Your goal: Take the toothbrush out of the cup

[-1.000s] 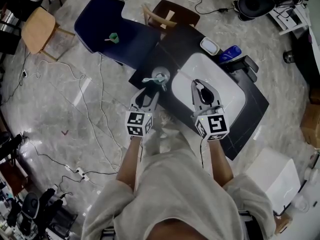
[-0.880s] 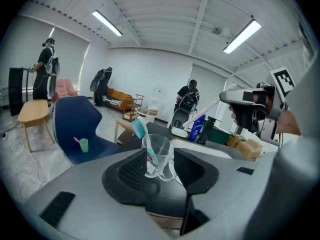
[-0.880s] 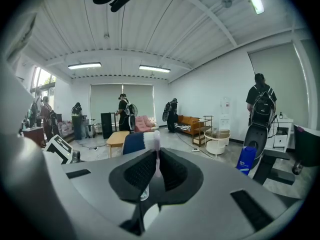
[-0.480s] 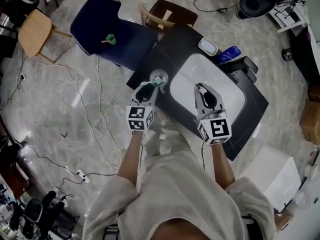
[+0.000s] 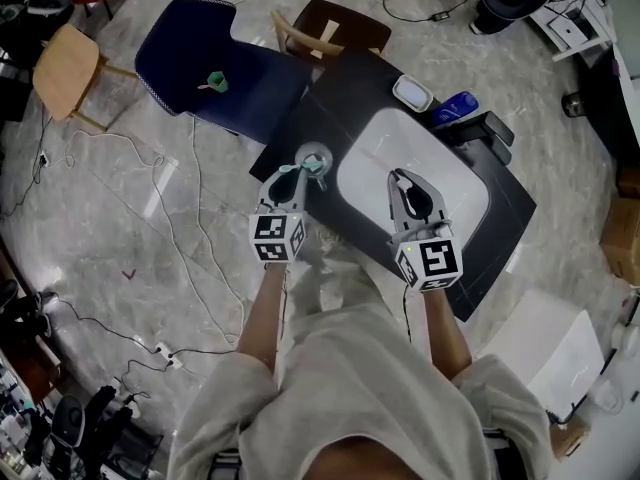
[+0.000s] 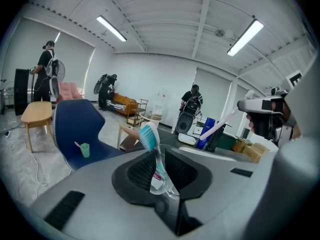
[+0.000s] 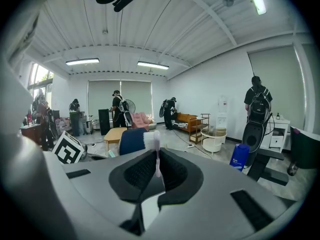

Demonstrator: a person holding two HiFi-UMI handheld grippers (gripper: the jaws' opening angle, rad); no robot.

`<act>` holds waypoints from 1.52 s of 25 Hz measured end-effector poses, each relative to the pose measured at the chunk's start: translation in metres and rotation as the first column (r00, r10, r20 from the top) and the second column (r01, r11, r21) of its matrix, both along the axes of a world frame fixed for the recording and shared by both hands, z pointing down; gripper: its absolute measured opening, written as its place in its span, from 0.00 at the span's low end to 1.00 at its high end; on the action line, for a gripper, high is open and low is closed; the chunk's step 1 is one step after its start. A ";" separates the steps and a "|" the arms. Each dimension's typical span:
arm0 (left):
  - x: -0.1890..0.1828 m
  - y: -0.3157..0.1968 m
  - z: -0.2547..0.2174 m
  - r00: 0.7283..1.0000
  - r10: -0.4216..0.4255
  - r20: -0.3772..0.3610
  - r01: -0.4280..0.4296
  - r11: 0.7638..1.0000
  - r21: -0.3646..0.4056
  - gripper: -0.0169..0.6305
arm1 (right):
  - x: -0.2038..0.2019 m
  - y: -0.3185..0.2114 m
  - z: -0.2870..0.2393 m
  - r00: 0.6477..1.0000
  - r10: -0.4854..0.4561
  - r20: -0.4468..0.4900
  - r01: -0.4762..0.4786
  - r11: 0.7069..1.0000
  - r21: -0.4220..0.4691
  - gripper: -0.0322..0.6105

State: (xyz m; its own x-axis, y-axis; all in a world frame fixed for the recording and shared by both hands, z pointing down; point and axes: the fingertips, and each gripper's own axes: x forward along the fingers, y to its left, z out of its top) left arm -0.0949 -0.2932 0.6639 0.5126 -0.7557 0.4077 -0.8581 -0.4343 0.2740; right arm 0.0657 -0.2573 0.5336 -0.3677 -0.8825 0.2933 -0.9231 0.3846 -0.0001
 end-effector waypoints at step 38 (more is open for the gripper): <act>-0.047 0.023 -0.148 0.998 -0.060 0.033 0.048 0.954 0.296 0.10 | -0.045 -0.007 -0.031 0.995 -0.093 0.047 0.088 0.992 0.087 0.10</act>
